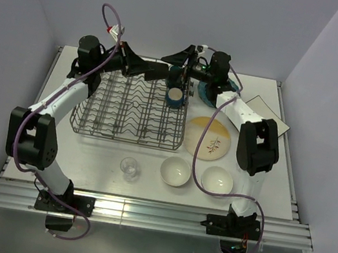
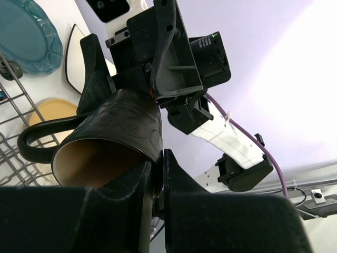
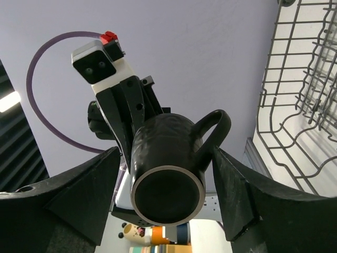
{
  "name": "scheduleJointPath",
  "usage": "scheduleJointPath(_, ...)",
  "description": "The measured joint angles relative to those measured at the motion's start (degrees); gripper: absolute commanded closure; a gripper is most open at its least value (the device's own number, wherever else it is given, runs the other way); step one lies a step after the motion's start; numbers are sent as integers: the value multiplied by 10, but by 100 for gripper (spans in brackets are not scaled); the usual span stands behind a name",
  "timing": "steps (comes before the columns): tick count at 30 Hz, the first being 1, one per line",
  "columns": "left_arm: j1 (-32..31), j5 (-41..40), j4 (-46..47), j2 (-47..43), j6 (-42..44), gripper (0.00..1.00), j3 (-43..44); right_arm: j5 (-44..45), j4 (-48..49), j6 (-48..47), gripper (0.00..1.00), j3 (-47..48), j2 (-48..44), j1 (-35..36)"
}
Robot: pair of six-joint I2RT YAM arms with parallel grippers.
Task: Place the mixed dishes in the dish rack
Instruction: Pass the cup from the left arm to the right
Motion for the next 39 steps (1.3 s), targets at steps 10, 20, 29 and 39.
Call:
scheduleJointPath(10, 7, 22, -4, 6, 9, 98, 0, 5, 13, 4, 70, -12, 6, -4)
scheduleJointPath(20, 3, 34, -5, 17, 9, 99, 1, 0, 70, 34, 26, -25, 6, -4)
scheduleJointPath(29, 6, 37, 7, 24, -12, 100, 1, -18, 104, 27, 14, -27, 6, -3)
scheduleJointPath(39, 15, 44, 72, 55, -76, 100, 8, -35, 94, -15, 14, -35, 6, -2)
